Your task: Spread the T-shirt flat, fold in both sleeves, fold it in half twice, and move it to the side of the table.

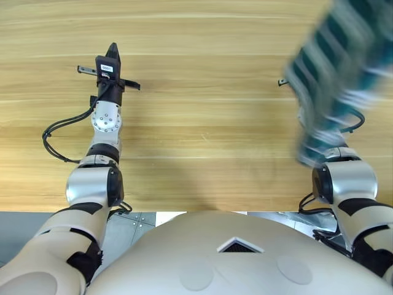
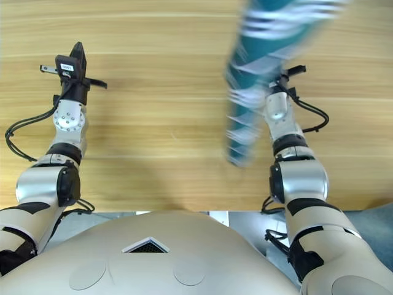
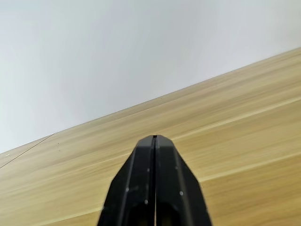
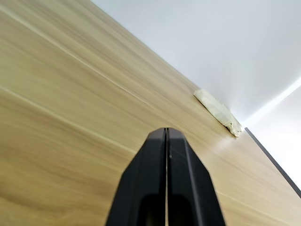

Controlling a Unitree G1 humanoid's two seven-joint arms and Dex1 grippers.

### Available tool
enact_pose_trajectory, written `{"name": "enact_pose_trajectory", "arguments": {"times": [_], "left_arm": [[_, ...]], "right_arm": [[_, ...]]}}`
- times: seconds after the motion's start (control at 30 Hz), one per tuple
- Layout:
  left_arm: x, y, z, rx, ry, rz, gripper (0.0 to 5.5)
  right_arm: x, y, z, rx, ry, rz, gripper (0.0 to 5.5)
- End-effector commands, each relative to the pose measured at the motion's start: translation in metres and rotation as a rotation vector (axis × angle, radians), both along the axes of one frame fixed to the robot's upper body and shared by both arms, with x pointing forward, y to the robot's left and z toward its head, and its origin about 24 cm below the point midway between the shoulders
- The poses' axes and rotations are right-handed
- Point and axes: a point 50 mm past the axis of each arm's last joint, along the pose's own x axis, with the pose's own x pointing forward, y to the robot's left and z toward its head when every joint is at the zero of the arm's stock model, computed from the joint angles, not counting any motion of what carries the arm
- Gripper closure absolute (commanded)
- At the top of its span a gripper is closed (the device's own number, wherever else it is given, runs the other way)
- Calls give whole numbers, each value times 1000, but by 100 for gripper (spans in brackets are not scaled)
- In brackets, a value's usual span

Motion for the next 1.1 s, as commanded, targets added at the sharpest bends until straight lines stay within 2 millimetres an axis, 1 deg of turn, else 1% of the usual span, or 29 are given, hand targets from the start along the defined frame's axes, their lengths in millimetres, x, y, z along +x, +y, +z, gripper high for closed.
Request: {"name": "enact_pose_trajectory", "arguments": {"times": [0.03, 0.37, 0.63, 1.1], "left_arm": [[4, 4, 3, -24, 5, 13, 550], [4, 9, 4, -61, 15, 29, 550], [5, 10, 4, -68, 18, 37, 550], [5, 9, 4, -55, 21, 40, 550]], "right_arm": [[4, -7, 5, 123, -1, -50, 548], [3, -15, 6, 199, -2, -92, 548], [2, -19, 6, 201, -3, -103, 548], [1, -19, 5, 197, 4, -93, 548]]}}
